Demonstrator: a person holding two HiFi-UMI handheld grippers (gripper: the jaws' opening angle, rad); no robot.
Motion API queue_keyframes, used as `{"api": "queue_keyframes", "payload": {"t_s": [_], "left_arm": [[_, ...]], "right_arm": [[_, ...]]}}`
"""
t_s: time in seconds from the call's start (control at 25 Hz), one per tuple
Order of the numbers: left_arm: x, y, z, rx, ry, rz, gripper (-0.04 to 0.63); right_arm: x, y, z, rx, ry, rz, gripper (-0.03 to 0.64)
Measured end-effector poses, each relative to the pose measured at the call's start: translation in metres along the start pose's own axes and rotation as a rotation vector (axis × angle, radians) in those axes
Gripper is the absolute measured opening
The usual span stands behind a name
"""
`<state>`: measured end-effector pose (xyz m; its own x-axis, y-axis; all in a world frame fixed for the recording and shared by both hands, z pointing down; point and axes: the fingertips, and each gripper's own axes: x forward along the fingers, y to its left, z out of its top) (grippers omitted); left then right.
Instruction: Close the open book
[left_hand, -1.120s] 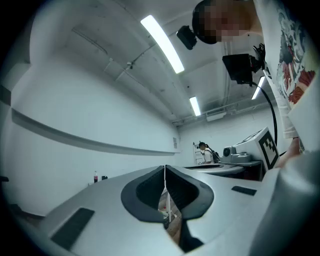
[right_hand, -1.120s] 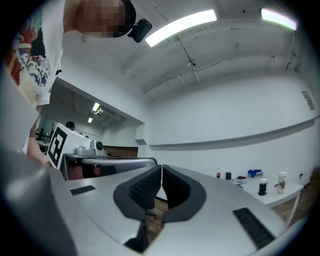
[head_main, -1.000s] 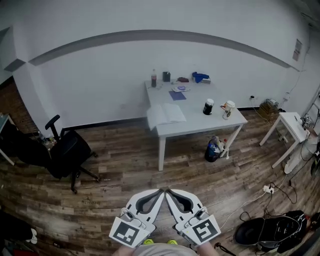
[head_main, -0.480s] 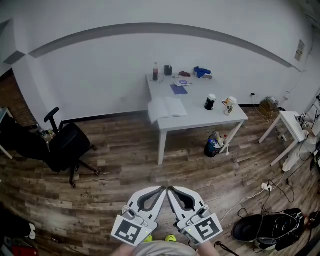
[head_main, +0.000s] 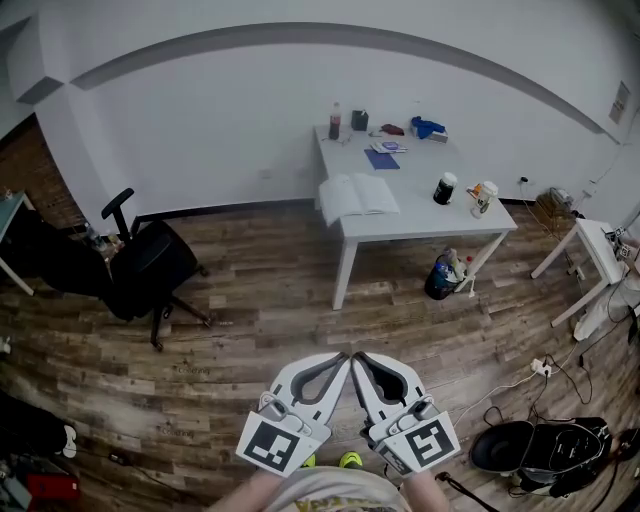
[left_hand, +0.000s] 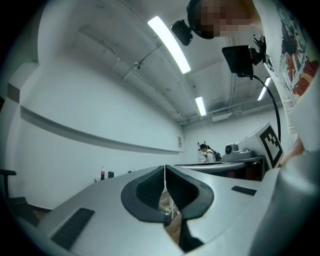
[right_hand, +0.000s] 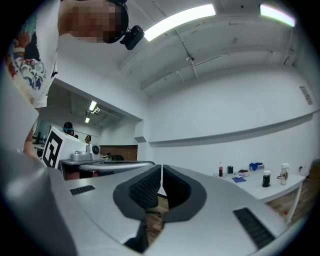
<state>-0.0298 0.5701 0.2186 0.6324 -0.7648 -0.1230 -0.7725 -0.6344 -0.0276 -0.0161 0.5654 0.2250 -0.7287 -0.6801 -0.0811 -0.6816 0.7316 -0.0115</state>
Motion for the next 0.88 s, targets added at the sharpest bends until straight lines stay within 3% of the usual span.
{"api": "queue_keyframes", "payload": {"t_s": [0.16,0.44,0.88], "left_arm": [[-0.015,0.012,-0.005,0.024,0.040,-0.005,0.018],[-0.048,0.053,-0.010,-0.020,-0.020,0.047,0.018],[0.010,0.078,-0.032,0.016,0.048,0.079,0.018]], "right_arm": [[0.011,0.014,-0.005,0.016,0.002,0.007,0.023],[0.049,0.050,-0.030,0.025,0.047,0.041,0.023],[0.078,-0.008,-0.041,0.000,0.092,0.076,0.023]]}}
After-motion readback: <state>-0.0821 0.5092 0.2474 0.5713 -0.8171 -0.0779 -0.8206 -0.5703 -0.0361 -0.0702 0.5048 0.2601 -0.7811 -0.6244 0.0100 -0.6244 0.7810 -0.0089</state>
